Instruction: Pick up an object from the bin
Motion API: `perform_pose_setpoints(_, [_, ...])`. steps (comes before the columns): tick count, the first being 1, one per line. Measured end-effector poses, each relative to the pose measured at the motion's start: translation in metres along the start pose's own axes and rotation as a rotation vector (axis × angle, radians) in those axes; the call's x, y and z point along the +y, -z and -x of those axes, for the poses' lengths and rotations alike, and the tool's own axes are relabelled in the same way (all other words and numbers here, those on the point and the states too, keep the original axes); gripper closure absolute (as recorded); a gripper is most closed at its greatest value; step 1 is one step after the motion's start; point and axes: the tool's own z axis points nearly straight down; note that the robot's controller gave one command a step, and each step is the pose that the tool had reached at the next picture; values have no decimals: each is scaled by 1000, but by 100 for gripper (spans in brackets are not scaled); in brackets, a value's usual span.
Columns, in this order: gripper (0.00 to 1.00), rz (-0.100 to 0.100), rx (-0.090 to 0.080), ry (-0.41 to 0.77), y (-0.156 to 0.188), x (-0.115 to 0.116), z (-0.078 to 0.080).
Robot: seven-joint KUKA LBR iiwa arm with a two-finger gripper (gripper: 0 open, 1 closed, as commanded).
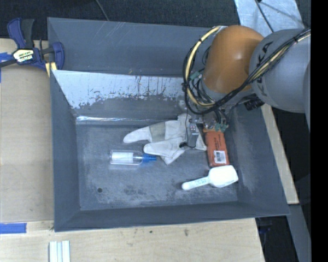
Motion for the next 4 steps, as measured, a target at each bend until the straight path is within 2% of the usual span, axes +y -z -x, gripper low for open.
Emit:
perform_pose_setpoints(1, [0,0,-8,0,5,0,2])
perform_pose_setpoints(2, [0,1,-12,-49,-29,-1,-1])
perform_pose_setpoints(3, [100,0,-7,-26,-55,-24,-12])
perform_pose_setpoints(4, [100,0,-7,-26,-55,-24,-12])
